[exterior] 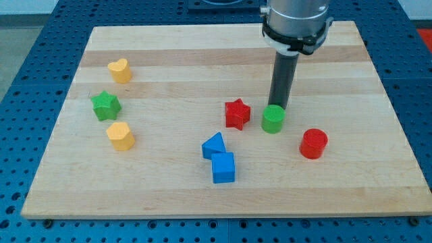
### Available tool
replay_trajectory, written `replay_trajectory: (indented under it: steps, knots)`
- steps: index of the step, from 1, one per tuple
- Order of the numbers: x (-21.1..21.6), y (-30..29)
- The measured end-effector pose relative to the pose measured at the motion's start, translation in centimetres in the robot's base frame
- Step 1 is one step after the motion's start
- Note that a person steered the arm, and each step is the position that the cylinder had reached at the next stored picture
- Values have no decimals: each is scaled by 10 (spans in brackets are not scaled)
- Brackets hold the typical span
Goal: Move the green circle to the left of red circle
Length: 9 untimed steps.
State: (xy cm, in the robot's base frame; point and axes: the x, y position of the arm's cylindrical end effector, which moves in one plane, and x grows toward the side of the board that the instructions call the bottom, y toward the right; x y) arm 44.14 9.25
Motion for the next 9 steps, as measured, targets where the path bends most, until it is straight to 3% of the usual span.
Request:
replay_trajectory:
  steps: [6, 7, 9]
  knots:
    - [71, 0]
    - [55, -5]
    - [-18, -37]
